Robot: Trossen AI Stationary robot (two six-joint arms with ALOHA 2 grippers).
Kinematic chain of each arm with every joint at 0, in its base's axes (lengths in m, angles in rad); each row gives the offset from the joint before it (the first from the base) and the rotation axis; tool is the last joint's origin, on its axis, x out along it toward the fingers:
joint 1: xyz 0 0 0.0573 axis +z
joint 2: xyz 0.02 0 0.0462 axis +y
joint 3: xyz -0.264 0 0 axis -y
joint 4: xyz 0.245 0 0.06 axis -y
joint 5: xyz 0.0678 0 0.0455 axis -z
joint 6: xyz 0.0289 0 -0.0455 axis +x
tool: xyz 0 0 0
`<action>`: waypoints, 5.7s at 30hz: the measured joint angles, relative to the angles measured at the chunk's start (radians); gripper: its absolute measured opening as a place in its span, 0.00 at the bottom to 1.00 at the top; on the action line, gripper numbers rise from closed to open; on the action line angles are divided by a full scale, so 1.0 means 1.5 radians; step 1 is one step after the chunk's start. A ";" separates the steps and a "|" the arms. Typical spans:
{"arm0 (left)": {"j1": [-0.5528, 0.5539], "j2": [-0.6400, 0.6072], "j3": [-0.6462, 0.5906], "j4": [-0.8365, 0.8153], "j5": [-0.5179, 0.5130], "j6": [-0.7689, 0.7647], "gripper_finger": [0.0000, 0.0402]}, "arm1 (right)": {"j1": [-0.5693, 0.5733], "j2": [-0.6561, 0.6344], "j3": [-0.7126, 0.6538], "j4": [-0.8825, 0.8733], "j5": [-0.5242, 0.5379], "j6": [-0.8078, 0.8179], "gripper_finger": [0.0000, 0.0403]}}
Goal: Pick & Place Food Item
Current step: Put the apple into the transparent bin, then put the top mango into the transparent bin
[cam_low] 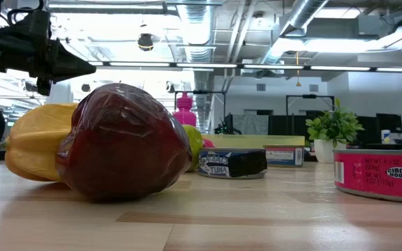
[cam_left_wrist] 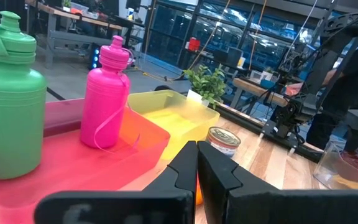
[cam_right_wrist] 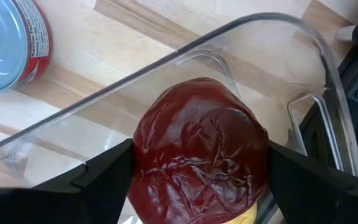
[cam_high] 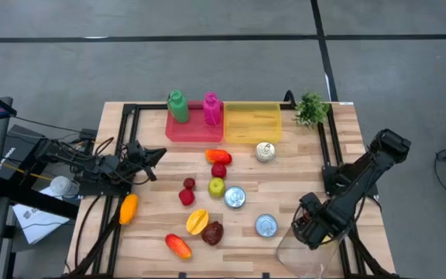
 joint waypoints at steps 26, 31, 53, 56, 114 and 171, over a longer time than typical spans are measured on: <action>0.000 0.000 0.000 0.001 0.000 0.000 0.00 | -0.027 -0.102 0.069 0.110 -0.019 -0.150 0.96; 0.000 0.000 0.000 0.001 0.000 0.000 0.00 | -0.063 -0.182 0.130 0.164 0.044 -0.253 0.96; 0.000 0.000 0.000 0.007 0.000 0.000 0.00 | -0.569 -0.094 0.178 0.272 0.226 -0.949 0.96; 0.000 0.000 0.000 0.007 0.000 0.000 0.00 | -0.593 -0.026 0.178 0.326 0.204 -0.993 0.96; 0.000 0.022 0.000 0.029 0.010 0.000 0.00 | -0.649 0.450 0.360 0.390 0.103 -1.182 0.95; 0.000 0.022 0.000 0.029 0.009 0.000 0.00 | -0.500 -0.255 0.361 0.610 0.035 -1.157 0.61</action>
